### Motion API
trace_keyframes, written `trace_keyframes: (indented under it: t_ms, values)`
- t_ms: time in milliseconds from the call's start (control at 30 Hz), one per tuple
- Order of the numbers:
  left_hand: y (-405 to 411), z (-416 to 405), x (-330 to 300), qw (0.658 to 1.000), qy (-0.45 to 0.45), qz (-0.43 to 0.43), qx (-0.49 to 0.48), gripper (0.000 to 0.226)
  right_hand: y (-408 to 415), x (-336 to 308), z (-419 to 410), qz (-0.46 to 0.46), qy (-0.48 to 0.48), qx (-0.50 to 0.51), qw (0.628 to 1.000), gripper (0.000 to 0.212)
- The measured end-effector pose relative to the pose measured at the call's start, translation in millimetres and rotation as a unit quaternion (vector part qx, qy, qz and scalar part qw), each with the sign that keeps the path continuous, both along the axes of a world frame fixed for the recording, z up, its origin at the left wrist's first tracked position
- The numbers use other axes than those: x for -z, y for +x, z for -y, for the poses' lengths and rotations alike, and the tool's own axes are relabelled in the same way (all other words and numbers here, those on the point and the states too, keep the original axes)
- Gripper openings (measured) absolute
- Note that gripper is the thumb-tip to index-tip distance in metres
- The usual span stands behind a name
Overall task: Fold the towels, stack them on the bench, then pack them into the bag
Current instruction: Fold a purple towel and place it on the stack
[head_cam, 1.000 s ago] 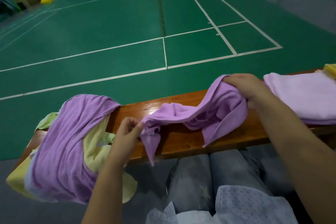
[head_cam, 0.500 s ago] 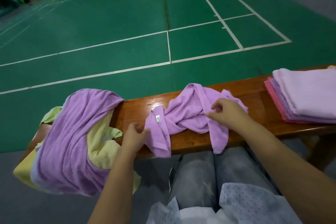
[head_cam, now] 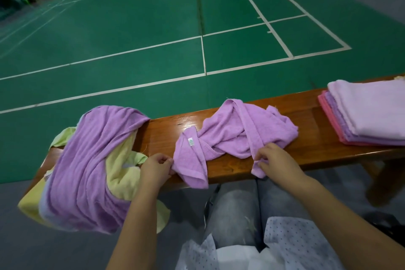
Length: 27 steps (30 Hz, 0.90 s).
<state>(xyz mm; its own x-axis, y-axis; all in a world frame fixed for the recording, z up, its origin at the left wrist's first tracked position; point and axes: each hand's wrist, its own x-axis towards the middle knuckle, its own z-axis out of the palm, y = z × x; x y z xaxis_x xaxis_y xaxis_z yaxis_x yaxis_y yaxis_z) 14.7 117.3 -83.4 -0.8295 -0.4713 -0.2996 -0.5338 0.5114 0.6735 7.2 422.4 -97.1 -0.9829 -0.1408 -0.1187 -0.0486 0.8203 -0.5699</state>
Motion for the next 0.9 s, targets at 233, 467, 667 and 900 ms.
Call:
trace_keyframes:
  t_ms: [233, 467, 667, 900]
  values:
    - [5, -15, 1, 0.992, -0.047, 0.082, 0.086, 0.024, 5, 0, 1, -0.055, 0.005, 0.030, 0.998, 0.014]
    - [7, -10, -4, 1.000, 0.008, -0.012, 0.004, 0.014, 21, 16, 13, -0.053, 0.126, -0.059, 0.989, 0.058]
    - [0, 8, -28, 0.993, 0.033, -0.086, -0.068, 0.012, 16, 16, 10, -0.081, -0.036, 0.014, 0.996, 0.017]
    - [-28, 25, -106, 0.945, 0.080, -0.307, -0.080, 0.013, -41, -63, -11, -0.056, -0.346, 0.212, 0.912, 0.005]
